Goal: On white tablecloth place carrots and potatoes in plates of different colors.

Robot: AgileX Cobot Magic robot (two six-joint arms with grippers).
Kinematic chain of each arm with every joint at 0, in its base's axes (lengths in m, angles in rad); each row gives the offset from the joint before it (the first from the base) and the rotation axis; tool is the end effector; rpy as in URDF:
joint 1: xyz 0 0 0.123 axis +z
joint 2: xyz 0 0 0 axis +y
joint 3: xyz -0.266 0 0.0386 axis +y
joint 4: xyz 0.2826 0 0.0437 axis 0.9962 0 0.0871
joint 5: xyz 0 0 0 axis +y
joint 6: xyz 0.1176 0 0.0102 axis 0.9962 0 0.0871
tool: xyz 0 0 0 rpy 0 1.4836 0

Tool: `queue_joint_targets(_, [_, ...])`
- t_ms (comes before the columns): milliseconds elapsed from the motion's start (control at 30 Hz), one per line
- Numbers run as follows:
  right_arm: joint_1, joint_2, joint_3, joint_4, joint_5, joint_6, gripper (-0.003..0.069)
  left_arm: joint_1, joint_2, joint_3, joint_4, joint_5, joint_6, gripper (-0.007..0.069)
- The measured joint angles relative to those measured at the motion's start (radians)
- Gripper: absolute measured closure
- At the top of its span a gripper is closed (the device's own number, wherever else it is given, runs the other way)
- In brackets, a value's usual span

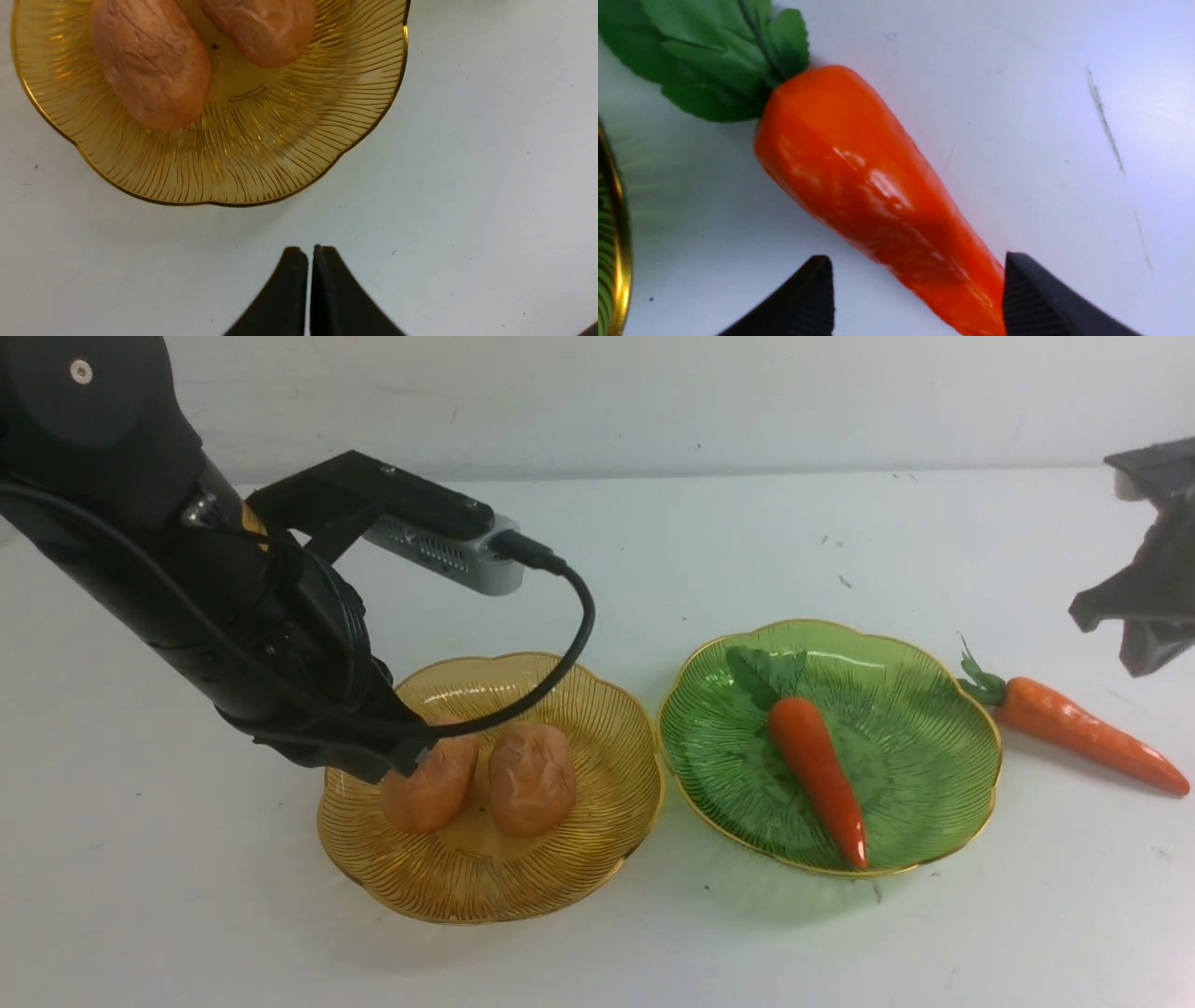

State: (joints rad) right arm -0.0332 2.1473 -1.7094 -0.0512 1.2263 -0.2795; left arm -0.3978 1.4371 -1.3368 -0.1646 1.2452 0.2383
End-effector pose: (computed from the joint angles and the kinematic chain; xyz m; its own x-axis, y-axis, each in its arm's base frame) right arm 0.4506 -0.0207 0.1268 -0.9653 -0.2602 0.0196 -0.2609 0.9644 -0.0444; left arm 0.2921 -0.1426 0.2961 -0.7824 0.5261 -0.3332 0.5813 0.8090 -0.0877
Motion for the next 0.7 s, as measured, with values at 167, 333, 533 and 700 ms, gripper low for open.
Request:
queue_joint_targets(167, [0.030, 0.038, -0.001, 0.000, -0.028, -0.045, 0.0041, 0.000, 0.000, 0.000, 0.001, 0.000, 0.000, 0.0627])
queue_joint_targets(333, [0.031, 0.080, -0.001, -0.001, -0.042, -0.066, 0.0078, 0.000, 0.000, 0.000, 0.001, 0.000, 0.000, 0.0627])
queue_joint_targets(533, [0.034, 0.089, -0.017, -0.046, -0.024, 0.052, 0.0352, 0.000, 0.000, 0.000, 0.001, 0.000, 0.000, 0.0627])
queue_joint_targets(700, [0.035, 0.081, -0.090, -0.138, -0.004, 0.206, 0.0370, 0.000, 0.000, 0.000, 0.008, 0.000, 0.000, 0.0627])
